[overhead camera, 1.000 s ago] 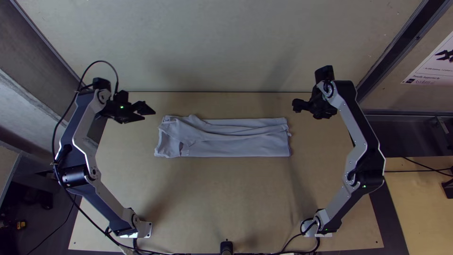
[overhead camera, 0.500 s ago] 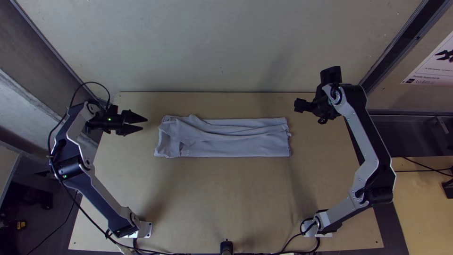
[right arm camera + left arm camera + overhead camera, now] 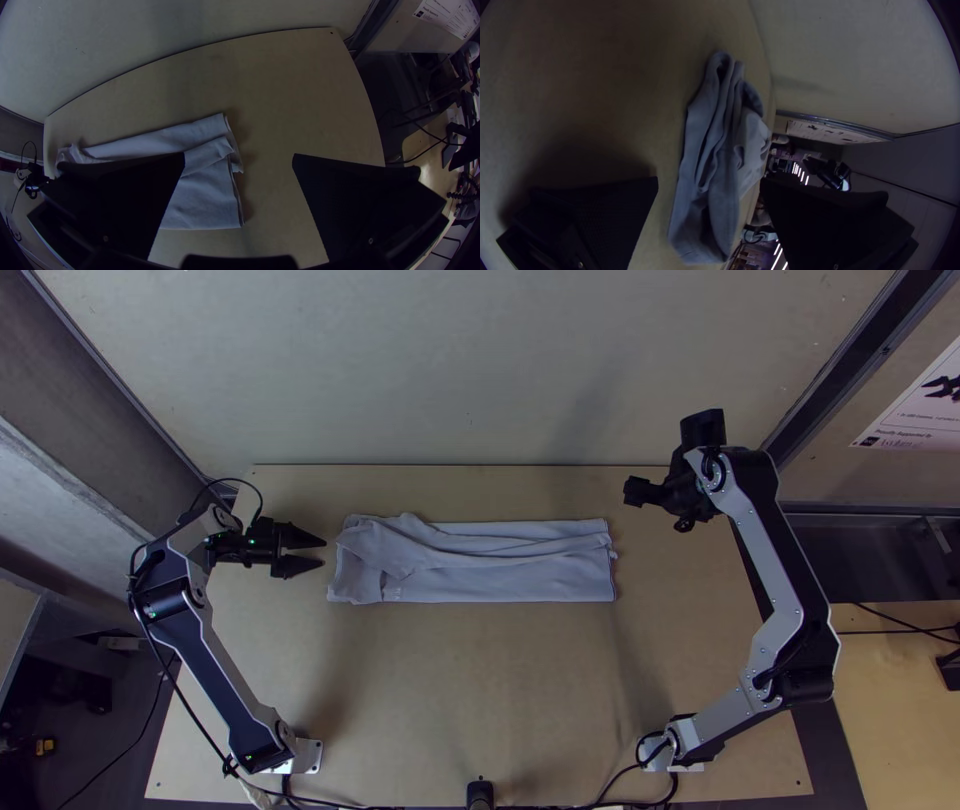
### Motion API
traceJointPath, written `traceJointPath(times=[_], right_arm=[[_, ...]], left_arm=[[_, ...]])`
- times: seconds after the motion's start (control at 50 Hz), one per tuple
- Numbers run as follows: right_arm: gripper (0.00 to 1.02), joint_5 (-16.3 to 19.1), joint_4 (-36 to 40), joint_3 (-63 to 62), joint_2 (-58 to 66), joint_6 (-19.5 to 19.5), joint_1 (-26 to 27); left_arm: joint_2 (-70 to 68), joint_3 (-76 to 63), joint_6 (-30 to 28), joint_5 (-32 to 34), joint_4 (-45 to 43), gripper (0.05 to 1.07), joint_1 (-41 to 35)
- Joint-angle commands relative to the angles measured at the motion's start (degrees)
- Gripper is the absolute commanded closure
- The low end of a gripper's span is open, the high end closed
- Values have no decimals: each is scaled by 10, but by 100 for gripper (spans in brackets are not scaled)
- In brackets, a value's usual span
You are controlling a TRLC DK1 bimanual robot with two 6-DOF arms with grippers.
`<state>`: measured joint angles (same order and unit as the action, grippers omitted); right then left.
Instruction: Fold the t-shirt
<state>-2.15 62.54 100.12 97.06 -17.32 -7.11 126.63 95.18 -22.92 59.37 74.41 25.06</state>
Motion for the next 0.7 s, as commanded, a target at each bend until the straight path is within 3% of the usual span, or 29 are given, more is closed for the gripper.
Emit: traceJointPath(times=[0.0, 0.34, 0.48, 0.68], right_arm=[[4, -4, -4, 3, -3, -5, -5], [4, -5, -4, -3, -6, 1, -2], [4, -5, -4, -9, -10, 1, -2], [4, -5, -4, -16, -19, 1, -2]], left_arm=[[16, 0, -19, 9, 11, 9, -16], [2, -14, -6, 7, -2, 9, -80], [-22, -33, 56, -8, -66, 9, -112], [-78, -98, 183, -137, -218, 9, -191]])
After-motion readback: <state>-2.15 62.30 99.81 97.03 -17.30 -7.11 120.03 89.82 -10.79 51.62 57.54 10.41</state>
